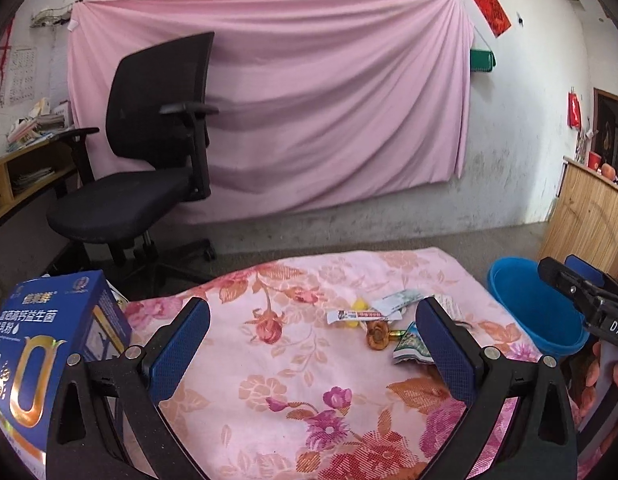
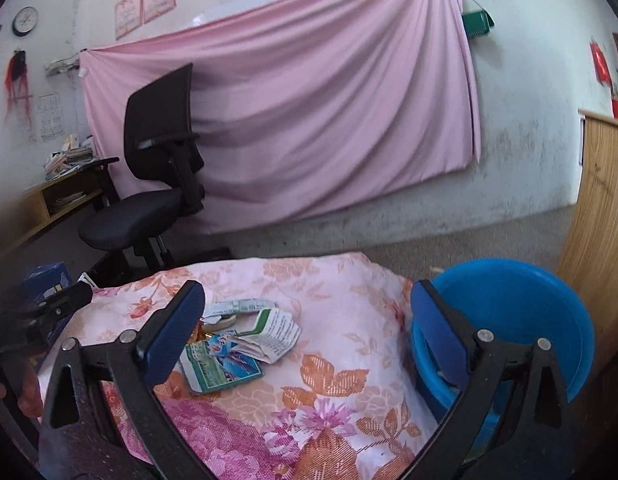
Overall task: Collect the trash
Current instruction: 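Move both tools back over the bed toward the paper packets, then grasp the brown nut shell with the left tool while the right tool grasps a paper packet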
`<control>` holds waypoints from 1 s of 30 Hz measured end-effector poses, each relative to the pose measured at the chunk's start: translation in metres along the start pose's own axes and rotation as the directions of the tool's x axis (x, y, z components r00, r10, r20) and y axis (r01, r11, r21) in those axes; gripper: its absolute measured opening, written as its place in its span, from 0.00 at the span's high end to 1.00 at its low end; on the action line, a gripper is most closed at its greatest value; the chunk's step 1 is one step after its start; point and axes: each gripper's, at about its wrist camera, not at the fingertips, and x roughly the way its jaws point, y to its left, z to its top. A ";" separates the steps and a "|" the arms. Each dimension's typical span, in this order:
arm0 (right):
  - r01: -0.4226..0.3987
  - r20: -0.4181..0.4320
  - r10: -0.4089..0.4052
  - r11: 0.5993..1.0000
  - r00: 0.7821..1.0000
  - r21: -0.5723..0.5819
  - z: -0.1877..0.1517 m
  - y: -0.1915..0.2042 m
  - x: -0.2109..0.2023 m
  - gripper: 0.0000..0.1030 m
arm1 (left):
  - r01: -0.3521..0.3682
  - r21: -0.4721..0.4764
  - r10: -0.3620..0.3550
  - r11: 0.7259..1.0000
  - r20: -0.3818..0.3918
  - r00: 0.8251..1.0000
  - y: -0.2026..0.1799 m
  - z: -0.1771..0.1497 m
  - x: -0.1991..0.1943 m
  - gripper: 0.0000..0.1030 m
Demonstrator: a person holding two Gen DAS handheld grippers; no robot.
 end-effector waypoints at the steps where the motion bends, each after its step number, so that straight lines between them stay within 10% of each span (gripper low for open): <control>1: 0.000 -0.025 0.001 1.000 1.000 0.015 0.000 -0.002 0.006 0.00 | 0.005 0.001 -0.005 1.000 -0.023 1.000 0.000 0.001 0.007 0.03; 8: -0.078 -0.243 0.091 0.995 0.966 0.063 -0.003 0.000 0.061 0.00 | 0.095 0.016 -0.090 0.995 -0.212 0.973 -0.009 -0.002 0.053 0.33; 15: -0.078 -0.377 0.101 0.994 0.921 0.077 -0.011 0.006 0.104 0.11 | 0.212 0.037 -0.182 0.977 -0.379 0.907 -0.022 -0.008 0.096 0.57; 23: -0.094 -0.426 0.121 0.992 0.897 0.084 -0.014 0.008 0.112 0.18 | 0.244 0.032 -0.203 0.969 -0.458 0.865 -0.033 -0.008 0.127 0.74; 30: -0.120 -0.466 0.126 0.992 0.876 0.043 -0.018 0.019 0.120 0.18 | 0.248 -0.029 -0.234 0.968 -0.449 0.862 -0.020 -0.008 0.125 0.85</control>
